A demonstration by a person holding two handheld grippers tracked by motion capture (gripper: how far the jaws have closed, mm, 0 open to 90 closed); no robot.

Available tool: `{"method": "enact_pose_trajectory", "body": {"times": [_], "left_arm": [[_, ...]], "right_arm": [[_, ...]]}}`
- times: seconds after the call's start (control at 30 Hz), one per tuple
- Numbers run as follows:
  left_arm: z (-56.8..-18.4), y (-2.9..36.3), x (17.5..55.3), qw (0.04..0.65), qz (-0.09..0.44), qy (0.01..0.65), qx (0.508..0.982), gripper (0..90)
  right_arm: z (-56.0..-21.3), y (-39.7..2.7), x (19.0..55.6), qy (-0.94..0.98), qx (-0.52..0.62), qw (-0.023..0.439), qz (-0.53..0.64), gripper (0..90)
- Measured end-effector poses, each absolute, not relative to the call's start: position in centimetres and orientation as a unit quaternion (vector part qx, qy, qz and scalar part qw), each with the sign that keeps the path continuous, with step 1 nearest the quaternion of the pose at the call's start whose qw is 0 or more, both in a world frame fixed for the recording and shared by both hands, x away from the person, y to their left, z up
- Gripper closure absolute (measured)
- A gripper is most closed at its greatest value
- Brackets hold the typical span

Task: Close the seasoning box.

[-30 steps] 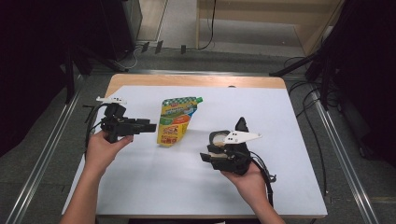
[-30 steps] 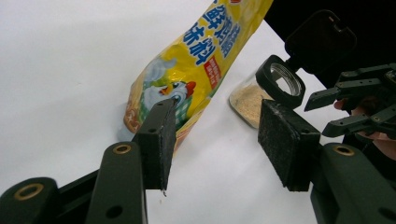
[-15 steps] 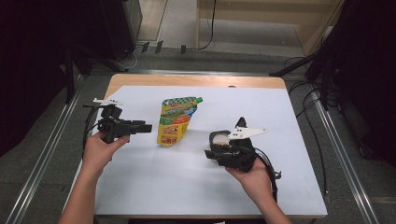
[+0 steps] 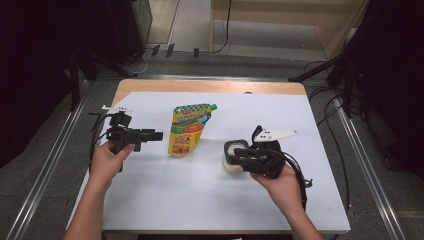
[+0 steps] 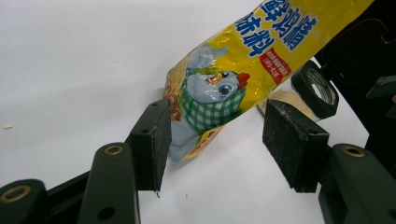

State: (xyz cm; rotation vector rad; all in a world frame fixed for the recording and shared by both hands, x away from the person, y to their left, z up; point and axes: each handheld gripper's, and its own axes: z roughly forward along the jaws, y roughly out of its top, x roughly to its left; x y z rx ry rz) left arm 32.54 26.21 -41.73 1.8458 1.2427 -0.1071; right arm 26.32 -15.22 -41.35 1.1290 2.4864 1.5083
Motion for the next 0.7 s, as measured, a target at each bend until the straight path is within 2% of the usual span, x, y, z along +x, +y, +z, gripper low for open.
{"method": "enact_pose_trajectory", "body": {"times": [0.3,0.7], "left_arm": [[-42.3,26.2,32.7,0.43,-0.038,0.494,0.755,43.4],[-42.4,26.1,32.6,0.43,-0.035,0.489,0.759,43.6]], "right_arm": [[-39.7,-17.0,26.6,0.79,0.369,0.02,0.489,68.1],[-38.5,-20.2,27.3,0.782,0.387,0.028,0.488,88.5]]}}
